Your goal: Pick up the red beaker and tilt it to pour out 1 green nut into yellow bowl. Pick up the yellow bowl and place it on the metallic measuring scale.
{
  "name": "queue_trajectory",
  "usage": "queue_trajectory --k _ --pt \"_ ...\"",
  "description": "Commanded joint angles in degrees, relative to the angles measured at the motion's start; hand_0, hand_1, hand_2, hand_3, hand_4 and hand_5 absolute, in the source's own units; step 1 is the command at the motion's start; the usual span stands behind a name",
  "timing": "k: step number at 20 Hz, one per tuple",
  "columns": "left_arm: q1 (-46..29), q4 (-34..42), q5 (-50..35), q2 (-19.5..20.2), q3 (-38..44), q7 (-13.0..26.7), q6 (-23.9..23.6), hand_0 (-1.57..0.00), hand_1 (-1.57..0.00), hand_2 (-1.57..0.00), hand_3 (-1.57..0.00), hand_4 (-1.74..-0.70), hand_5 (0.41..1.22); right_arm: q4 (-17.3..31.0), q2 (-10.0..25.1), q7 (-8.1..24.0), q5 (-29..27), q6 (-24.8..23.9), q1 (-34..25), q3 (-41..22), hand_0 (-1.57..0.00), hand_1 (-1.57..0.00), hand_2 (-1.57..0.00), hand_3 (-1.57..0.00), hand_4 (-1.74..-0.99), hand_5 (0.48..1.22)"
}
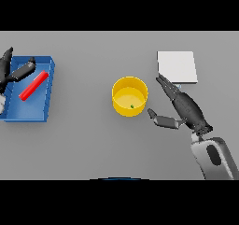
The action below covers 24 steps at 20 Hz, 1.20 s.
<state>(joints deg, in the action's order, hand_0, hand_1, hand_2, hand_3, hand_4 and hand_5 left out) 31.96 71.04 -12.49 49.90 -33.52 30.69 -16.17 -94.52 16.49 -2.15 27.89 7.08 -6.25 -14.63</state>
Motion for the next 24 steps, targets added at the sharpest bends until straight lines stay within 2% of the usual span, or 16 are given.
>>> queue_trajectory --k 1,3,5,9,13,18,20,22,24 --pt "0.3 -0.4 0.1 -0.3 -0.1 -0.1 0.1 0.00 0.00 0.00 0.00 -0.79 0.709 0.5 1.4 -0.3 2.0 1.0 -1.5 -1.2 0.00 0.00 0.00 0.00 -1.282 0.677" --pt "0.3 -0.8 0.4 -0.1 -0.1 -0.2 -0.1 0.00 0.00 0.00 0.00 -0.80 0.708 2.6 3.5 -1.8 6.5 2.5 -5.6 -4.4 0.00 0.00 0.00 0.00 -1.278 0.669" --pt "0.1 -0.2 0.2 0.5 0.0 -0.5 0.2 0.00 0.00 0.00 0.00 -0.79 0.716 4.6 5.1 -1.8 9.5 4.9 -9.7 -6.9 0.00 0.00 0.00 0.00 -1.276 0.666" --pt "0.4 0.4 0.5 -0.1 -0.6 0.1 -0.2 0.00 0.00 0.00 0.00 -0.80 0.723 8.9 6.2 -3.7 11.4 8.8 -15.5 -9.8 0.00 0.00 0.00 0.00 -1.273 0.656" --pt "0.6 -0.8 0.5 0.1 -0.4 -0.2 0.3 0.00 0.00 0.00 0.00 -0.80 0.718 12.6 6.0 -5.4 13.3 12.2 -19.9 -13.3 0.00 0.00 0.00 0.00 -1.277 0.677" --pt "0.9 -0.8 0.1 0.7 -0.1 -0.2 1.1 0.00 0.00 0.00 0.00 -0.79 0.723 18.7 5.2 -8.2 14.5 14.7 -24.4 -16.2 0.00 0.00 0.00 0.00 -1.246 0.686" --pt "1.1 -1.3 0.2 0.3 -0.2 -1.2 1.4 0.00 0.00 0.00 0.00 -0.80 0.729 20.7 4.1 -8.2 14.6 15.5 -25.9 -17.0 0.00 0.00 0.00 0.00 -1.243 0.682" --pt "1.2 -0.7 0.1 0.7 -0.1 -0.3 1.4 0.00 0.00 0.00 0.00 -0.80 0.733 23.1 3.3 -7.5 15.3 17.0 -27.2 -18.2 0.00 0.00 0.00 0.00 -1.260 0.679" --pt "0.9 0.1 0.3 0.6 -0.4 0.0 0.9 0.00 0.00 0.00 0.00 -0.80 0.734 24.2 3.0 -8.3 15.8 17.6 -27.9 -19.3 0.00 0.00 0.00 0.00 -1.281 0.674"
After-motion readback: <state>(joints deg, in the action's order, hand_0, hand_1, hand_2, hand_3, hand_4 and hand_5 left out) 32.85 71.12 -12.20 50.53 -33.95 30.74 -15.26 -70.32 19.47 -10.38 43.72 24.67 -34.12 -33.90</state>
